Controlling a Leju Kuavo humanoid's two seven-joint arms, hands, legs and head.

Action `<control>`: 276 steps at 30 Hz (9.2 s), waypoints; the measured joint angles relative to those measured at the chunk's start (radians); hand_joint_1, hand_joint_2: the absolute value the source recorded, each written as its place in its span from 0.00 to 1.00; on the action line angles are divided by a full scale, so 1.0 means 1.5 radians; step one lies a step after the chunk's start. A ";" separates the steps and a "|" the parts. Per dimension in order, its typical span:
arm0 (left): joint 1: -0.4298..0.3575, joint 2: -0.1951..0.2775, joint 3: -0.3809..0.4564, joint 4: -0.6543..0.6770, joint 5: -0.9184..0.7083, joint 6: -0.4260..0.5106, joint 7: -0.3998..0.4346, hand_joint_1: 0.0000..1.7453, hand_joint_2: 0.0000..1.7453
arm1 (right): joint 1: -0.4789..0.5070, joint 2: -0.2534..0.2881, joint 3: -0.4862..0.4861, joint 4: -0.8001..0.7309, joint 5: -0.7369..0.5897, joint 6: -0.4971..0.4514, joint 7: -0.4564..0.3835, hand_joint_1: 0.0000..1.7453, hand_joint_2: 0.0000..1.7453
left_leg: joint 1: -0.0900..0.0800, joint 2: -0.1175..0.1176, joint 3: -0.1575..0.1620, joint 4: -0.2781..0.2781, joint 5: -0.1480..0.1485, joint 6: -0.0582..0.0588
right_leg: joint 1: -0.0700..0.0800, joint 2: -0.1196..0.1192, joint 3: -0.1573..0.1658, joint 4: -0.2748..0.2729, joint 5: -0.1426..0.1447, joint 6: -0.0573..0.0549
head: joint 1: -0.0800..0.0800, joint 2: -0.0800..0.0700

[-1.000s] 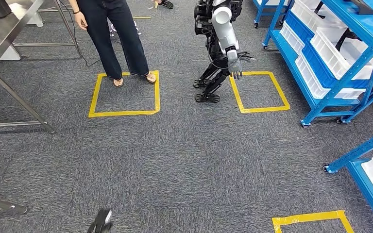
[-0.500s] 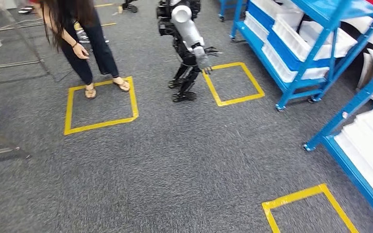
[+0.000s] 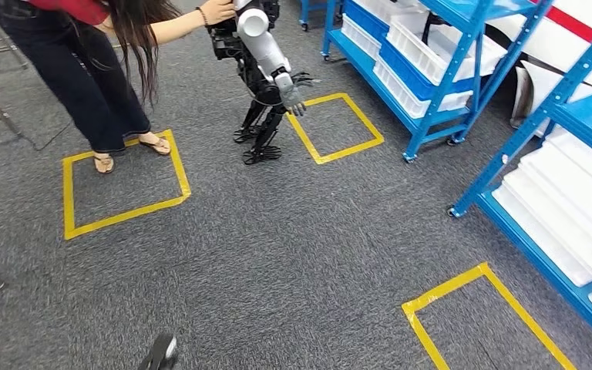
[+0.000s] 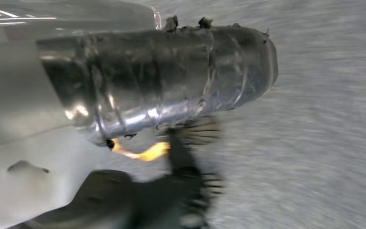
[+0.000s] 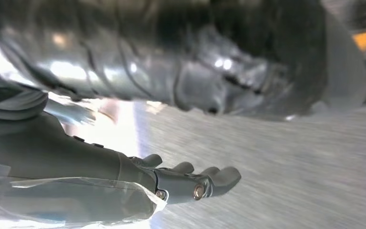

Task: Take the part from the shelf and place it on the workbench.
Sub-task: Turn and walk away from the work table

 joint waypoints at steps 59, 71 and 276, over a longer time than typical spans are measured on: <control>0.053 0.002 -0.003 0.047 0.000 0.000 -0.001 0.00 0.00 | -0.054 0.003 0.000 -0.048 0.000 0.000 0.000 0.00 0.00 | 0.004 -0.021 -0.021 0.000 0.020 -0.003 | 0.010 0.023 0.060 -0.094 0.025 -0.007 | -0.001 0.000; 0.105 -0.001 -0.003 0.037 0.000 -0.001 0.006 0.00 0.00 | -0.110 -0.002 0.000 -0.041 0.000 0.000 -0.007 0.00 0.00 | -0.010 0.061 -0.003 0.003 0.001 -0.016 | 0.026 -0.039 0.124 -0.206 0.092 -0.041 | 0.002 0.000; -0.041 0.097 0.027 0.170 0.095 -0.025 -0.143 0.00 1.00 | -0.236 -0.032 0.099 0.053 -0.312 -0.105 0.070 0.00 1.00 | 0.003 -0.016 -0.009 -0.001 0.003 -0.028 | 0.003 -0.004 0.114 -0.197 0.080 -0.020 | 0.020 0.000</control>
